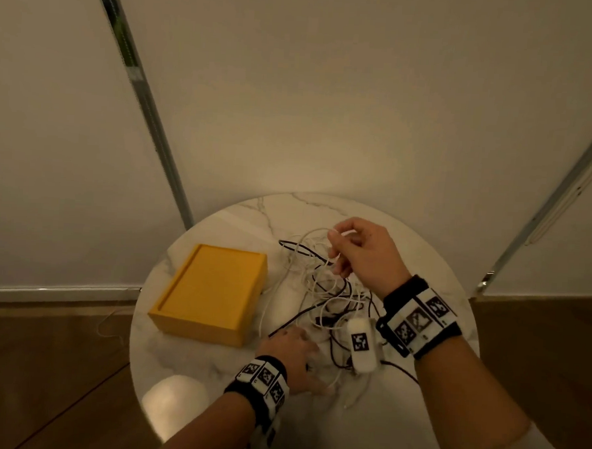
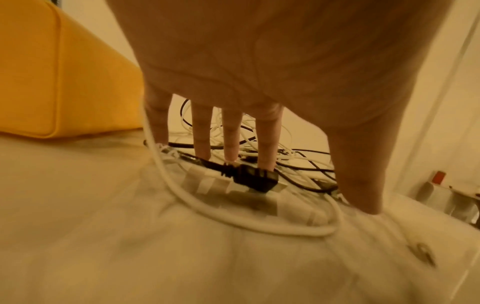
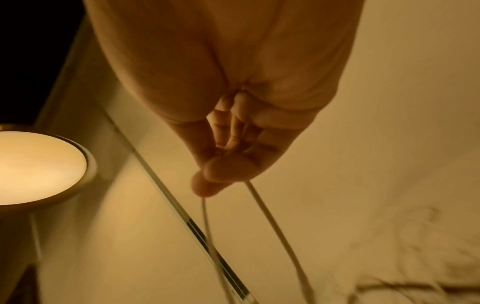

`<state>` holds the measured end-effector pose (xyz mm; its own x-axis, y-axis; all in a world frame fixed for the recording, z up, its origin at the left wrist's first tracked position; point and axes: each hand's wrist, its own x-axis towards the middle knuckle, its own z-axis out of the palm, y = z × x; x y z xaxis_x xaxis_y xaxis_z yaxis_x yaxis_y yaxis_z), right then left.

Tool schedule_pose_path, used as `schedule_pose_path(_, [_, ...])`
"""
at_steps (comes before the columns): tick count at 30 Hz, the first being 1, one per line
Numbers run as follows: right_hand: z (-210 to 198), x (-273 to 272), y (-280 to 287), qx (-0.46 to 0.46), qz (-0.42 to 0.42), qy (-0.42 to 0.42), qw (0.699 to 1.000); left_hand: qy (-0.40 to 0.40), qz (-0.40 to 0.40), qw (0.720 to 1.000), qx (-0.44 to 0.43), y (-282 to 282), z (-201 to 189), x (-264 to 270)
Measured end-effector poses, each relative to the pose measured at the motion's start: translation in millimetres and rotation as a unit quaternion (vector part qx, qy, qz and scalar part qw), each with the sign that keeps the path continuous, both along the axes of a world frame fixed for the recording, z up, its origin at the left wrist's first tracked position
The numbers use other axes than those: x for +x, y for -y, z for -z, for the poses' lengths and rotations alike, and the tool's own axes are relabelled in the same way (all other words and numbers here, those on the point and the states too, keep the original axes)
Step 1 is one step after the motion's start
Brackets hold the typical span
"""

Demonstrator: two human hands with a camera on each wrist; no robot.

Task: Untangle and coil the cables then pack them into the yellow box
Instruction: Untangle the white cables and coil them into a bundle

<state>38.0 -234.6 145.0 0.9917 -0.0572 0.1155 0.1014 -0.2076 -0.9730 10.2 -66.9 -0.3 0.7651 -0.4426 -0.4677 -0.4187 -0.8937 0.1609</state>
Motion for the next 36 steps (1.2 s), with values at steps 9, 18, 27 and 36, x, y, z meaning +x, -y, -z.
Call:
schedule_pose_path(9, [-64, -5, 0, -0.067, -0.052, 0.119, 0.989, 0.366, -0.131, 0.774, -0.501, -24, -101, 14])
schedule_pose_path(18, [-22, -22, -30, 0.102, -0.022, 0.062, 0.993, 0.059, -0.155, 0.828, -0.536, -35, -154, 27])
schedule_pose_path(27, [39, -68, -54, 0.307, -0.108, -0.104, 0.940, -0.018, -0.210, 0.678, -0.705, -55, -167, 21])
schedule_pose_path(36, [35, -76, -54, 0.259, -0.101, -0.159, 0.947, 0.101, -0.256, 0.713, -0.645, -51, -161, 13])
